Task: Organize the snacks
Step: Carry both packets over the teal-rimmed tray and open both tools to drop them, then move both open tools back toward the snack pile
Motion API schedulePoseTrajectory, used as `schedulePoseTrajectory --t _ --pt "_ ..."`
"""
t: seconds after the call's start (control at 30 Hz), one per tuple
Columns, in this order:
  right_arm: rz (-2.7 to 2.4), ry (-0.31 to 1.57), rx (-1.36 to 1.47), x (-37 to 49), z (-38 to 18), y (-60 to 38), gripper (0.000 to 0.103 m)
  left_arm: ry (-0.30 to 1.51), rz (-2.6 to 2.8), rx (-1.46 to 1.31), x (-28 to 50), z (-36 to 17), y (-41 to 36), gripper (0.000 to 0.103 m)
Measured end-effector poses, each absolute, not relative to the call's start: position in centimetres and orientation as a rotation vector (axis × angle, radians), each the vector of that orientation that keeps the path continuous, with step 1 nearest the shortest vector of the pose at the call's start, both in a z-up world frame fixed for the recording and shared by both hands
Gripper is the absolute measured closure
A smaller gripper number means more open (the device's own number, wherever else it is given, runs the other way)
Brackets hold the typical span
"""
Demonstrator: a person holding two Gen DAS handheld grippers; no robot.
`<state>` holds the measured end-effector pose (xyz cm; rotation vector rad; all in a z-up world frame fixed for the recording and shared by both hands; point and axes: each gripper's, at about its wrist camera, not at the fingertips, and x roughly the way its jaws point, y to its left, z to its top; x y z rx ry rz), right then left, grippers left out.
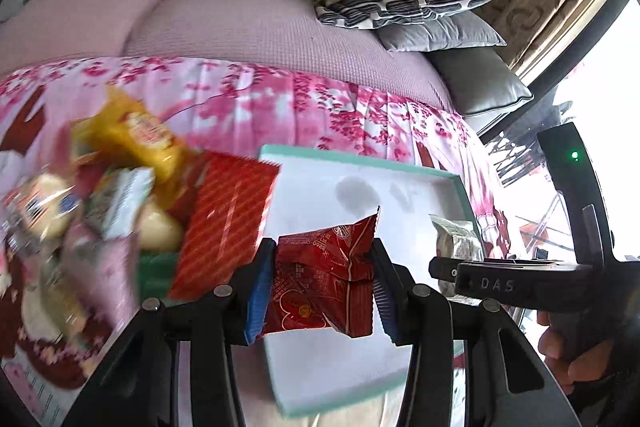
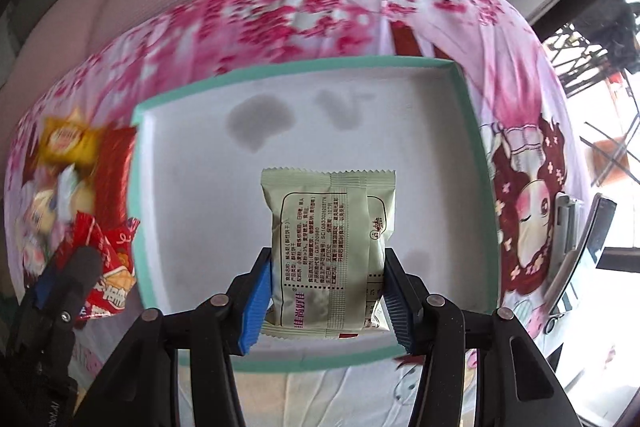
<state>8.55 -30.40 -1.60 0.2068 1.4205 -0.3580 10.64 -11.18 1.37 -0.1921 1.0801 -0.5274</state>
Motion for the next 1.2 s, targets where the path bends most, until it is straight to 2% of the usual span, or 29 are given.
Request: schedulePoseTrajectory --t 0.53,0.63,0.67,0.73,0.83,0.93,1.07,1.2 --pt "-0.489 1.444 0.307 13.7 -5.9 -40.4 0.048 1.052 -0.521 -0.149 15.2 -1.9 -16.5 0.055" --pt "-0.495 1.451 0.313 14.2 -6.2 -40.7 0.048 1.049 -0.519 -0.129 15.2 -2.1 -16.8 0.049" --pt "-0.496 1.453 0.31 14.3 -6.3 -40.9 0.048 1.05 -0.52 -0.127 15.2 -2.1 -16.9 0.042" --pt "-0.491 1.454 0.32 14.4 -6.2 -40.9 0.044 1.057 -0.524 -0.127 15.1 -2.0 -16.9 0.029" --pt "-0.477 1.443 0.339 14.3 -5.6 -40.8 0.034 1.061 -0.528 -0.127 15.0 -1.6 -16.8 0.028" --pt "-0.481 1.437 0.321 14.1 -4.7 -40.9 0.029 1.065 -0.504 -0.105 14.7 -0.9 -16.6 0.026" --pt "-0.473 1.443 0.312 13.6 -3.7 -40.6 0.024 1.092 -0.46 -0.07 14.2 -0.1 -16.1 0.018" --pt "-0.469 1.433 0.318 13.0 -3.0 -40.4 0.01 1.076 -0.407 -0.018 13.7 0.8 -15.2 0.012"
